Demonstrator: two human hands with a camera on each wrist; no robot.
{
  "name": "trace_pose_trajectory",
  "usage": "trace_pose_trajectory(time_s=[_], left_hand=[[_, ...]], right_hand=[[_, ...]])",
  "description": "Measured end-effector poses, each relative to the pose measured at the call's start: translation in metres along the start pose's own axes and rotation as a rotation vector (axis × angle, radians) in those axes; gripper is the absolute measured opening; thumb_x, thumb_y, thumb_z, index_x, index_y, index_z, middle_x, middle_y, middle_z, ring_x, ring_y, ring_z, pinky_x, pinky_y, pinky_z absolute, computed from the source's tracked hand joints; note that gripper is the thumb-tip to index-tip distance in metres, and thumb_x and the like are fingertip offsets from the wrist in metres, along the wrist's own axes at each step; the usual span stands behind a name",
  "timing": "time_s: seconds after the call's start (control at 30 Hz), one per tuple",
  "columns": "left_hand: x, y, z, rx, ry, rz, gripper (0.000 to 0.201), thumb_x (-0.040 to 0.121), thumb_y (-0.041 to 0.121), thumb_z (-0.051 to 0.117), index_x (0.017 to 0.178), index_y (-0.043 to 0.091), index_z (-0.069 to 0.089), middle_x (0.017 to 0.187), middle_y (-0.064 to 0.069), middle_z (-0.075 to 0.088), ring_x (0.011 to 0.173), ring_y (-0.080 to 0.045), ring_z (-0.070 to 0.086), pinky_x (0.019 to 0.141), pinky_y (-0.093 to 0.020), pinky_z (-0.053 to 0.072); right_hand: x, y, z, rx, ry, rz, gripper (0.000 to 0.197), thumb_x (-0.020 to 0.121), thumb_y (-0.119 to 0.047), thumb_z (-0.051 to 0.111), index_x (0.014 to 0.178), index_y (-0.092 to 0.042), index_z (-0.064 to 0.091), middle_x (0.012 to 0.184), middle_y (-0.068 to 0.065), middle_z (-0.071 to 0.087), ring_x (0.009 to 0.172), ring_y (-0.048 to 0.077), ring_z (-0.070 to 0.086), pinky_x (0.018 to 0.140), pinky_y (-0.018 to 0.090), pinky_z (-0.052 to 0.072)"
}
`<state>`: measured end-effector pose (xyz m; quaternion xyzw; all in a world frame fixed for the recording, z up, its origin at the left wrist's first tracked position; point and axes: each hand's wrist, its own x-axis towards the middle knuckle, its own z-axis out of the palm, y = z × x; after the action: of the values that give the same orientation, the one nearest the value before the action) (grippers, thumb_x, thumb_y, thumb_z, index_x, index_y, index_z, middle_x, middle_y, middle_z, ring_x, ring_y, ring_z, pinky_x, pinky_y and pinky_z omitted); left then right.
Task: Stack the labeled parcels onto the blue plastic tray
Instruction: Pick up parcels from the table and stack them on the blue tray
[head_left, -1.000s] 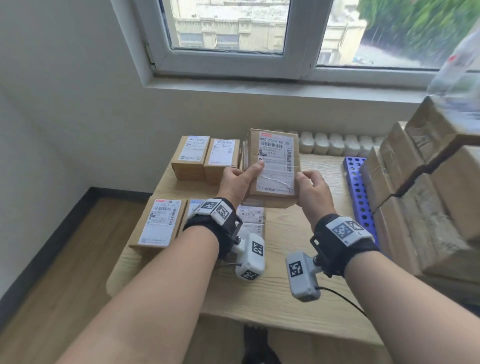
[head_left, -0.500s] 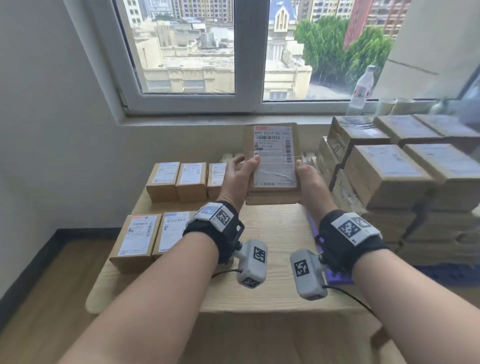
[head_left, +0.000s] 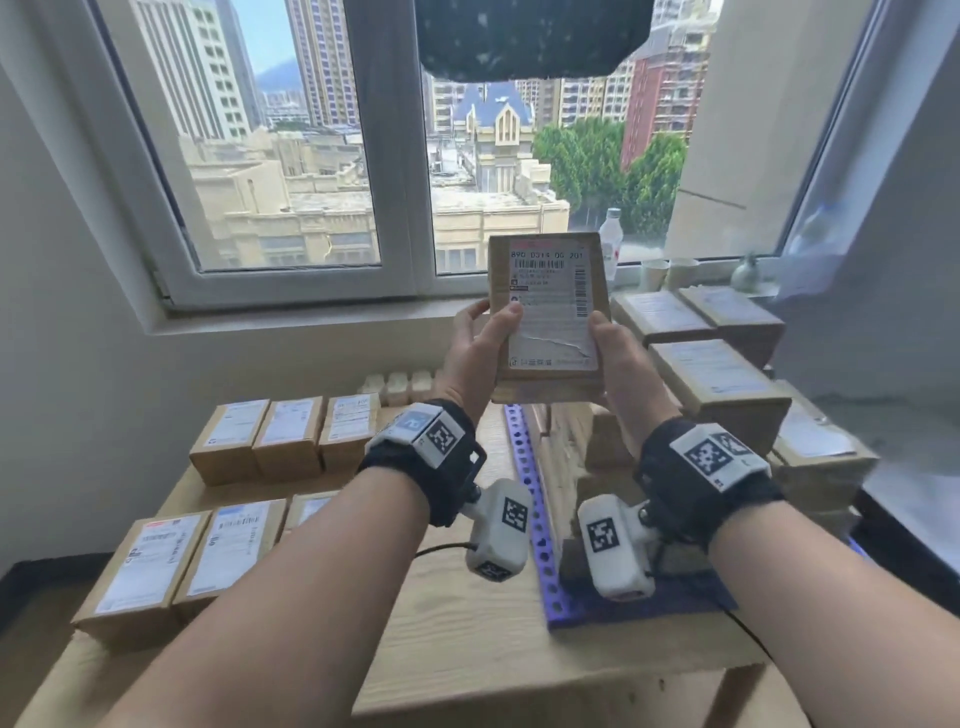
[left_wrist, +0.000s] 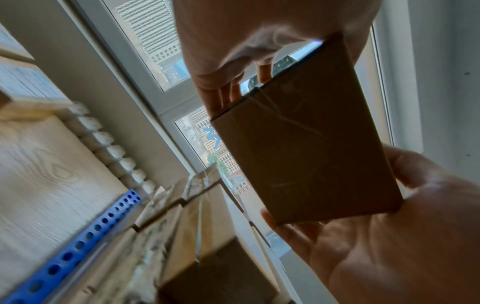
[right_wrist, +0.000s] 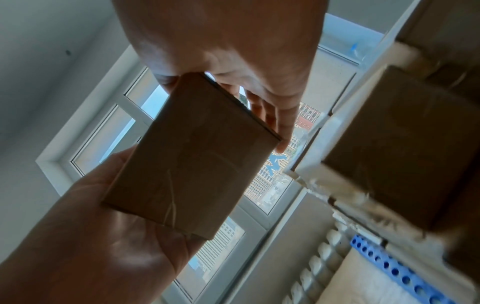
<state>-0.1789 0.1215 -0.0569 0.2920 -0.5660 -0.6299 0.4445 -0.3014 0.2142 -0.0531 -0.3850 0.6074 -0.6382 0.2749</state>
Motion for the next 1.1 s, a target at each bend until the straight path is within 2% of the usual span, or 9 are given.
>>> trace_pose_trajectory(time_s=[0.17,0.33,0.5,0.57,0.63,0.7,0.8,0.93,1.1], left_hand=[[0.013,-0.006,0.078,-0.024,-0.01,0.003,0.052,0.097,0.029,0.057,0.139,0.005,0.038,0.108,-0.013,0.067,0.085,-0.021,0.069,0.07,-0.031,0.061],[0.032,-0.011,0.162,-0.027,-0.021,0.033,0.064,0.09,0.042,0.06,0.139,0.006,0.04,0.121,-0.022,0.064,0.093,-0.029,0.07,0.063,-0.031,0.06],[0.053,-0.027,0.245,0.071,-0.079,0.006,0.073,0.085,0.054,0.056,0.138,0.006,0.044,0.123,-0.022,0.063,0.1,-0.031,0.069,0.058,-0.027,0.056],[0.061,-0.036,0.272,0.123,-0.094,0.0,0.075,0.081,0.057,0.054,0.135,0.005,0.049,0.123,-0.021,0.064,0.099,-0.028,0.068,0.062,-0.026,0.055],[0.065,-0.043,0.294,0.22,-0.109,0.024,0.079,0.076,0.062,0.051,0.13,0.004,0.054,0.12,-0.017,0.066,0.099,-0.024,0.068,0.069,-0.025,0.053],[0.068,-0.05,0.308,0.352,-0.122,0.038,0.085,0.071,0.073,0.046,0.123,0.007,0.06,0.114,-0.011,0.07,0.098,-0.021,0.068,0.08,-0.031,0.054],[0.072,-0.064,0.313,0.515,-0.123,0.025,0.087,0.07,0.079,0.037,0.121,0.014,0.064,0.114,-0.003,0.07,0.105,-0.021,0.066,0.097,-0.046,0.049],[0.072,-0.077,0.306,0.766,-0.064,-0.014,0.055,0.098,0.052,0.041,0.132,0.013,0.057,0.131,-0.003,0.061,0.12,-0.02,0.055,0.1,-0.033,0.039],[0.071,-0.095,0.303,0.923,-0.134,-0.074,0.048,0.096,0.026,0.052,0.144,0.019,0.047,0.147,-0.005,0.05,0.131,-0.025,0.049,0.11,-0.039,0.039]], right_hand=[[0.031,-0.002,-0.077,0.068,0.009,-0.033,0.078,0.067,-0.067,0.057,0.125,-0.016,0.057,0.112,0.01,0.07,0.102,0.028,0.068,0.092,0.052,0.053],[0.06,-0.014,-0.161,0.099,-0.038,-0.073,0.068,0.076,-0.05,0.055,0.129,-0.009,0.051,0.106,0.008,0.067,0.093,0.022,0.067,0.071,0.031,0.053],[0.091,-0.015,-0.243,0.103,-0.055,-0.005,0.06,0.081,-0.047,0.054,0.127,-0.01,0.054,0.109,0.016,0.068,0.095,0.032,0.067,0.073,0.037,0.056],[0.099,-0.012,-0.272,0.09,-0.042,0.009,0.046,0.087,-0.043,0.054,0.123,-0.015,0.054,0.113,0.017,0.068,0.1,0.034,0.068,0.082,0.044,0.058],[0.105,-0.007,-0.299,0.109,-0.041,0.038,0.026,0.097,-0.034,0.051,0.118,-0.019,0.054,0.109,0.015,0.069,0.088,0.026,0.072,0.071,0.04,0.061],[0.11,0.001,-0.32,0.102,-0.025,0.078,0.03,0.099,-0.031,0.048,0.122,-0.013,0.055,0.102,0.012,0.07,0.073,0.017,0.072,0.055,0.028,0.057],[0.115,0.02,-0.339,0.049,0.009,0.122,0.037,0.097,-0.035,0.05,0.124,-0.011,0.056,0.105,0.011,0.07,0.074,0.018,0.07,0.052,0.025,0.054],[0.12,0.05,-0.346,0.005,0.024,0.216,0.047,0.09,-0.045,0.054,0.122,-0.011,0.058,0.107,0.01,0.07,0.088,0.023,0.068,0.062,0.028,0.053],[0.124,0.082,-0.343,-0.088,0.061,0.291,0.067,0.064,-0.058,0.058,0.114,-0.013,0.064,0.11,0.008,0.069,0.105,0.029,0.065,0.1,0.049,0.048]])
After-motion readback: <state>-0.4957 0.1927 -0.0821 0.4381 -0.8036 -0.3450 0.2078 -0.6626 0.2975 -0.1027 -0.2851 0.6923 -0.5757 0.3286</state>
